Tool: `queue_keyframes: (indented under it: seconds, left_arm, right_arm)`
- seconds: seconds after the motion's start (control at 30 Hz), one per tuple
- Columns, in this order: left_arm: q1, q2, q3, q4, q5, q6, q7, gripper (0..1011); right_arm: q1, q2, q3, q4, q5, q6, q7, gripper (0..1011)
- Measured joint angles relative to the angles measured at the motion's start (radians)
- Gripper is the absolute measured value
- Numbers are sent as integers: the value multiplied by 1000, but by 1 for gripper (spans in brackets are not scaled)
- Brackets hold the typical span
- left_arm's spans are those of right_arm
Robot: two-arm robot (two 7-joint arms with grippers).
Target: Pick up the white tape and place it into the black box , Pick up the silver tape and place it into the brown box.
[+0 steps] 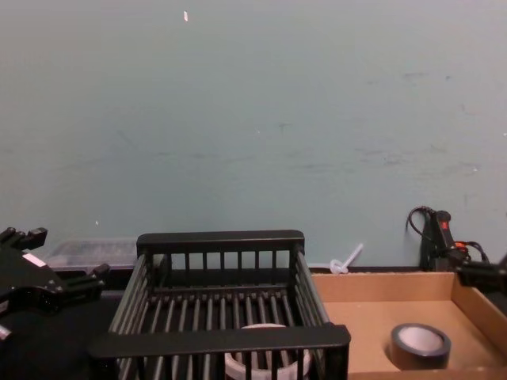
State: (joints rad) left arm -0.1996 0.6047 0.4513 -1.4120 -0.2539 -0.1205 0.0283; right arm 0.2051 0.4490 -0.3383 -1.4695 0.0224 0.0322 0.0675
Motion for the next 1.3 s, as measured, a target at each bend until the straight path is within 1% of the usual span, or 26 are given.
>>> queue_keyframes:
  seconds: [0.07,0.17,0.4,1.3]
  left_arm:
    - [0,0,0,0,0,0,0,1001]
    - [0,0,0,0,0,0,0,1001]
    - [0,0,0,0,0,0,0,1001]
    - [0,0,0,0,0,0,0,1002]
  right_arm:
    - [-16,-6,9,11,-20,-16,-26,1000]
    - [-30,-11,19,24,-34,-22,-41,1000]
    - [-44,-20,41,36,-39,-26,-45,1000]
    - [-39,-17,33,34,-38,-24,-42,1000]
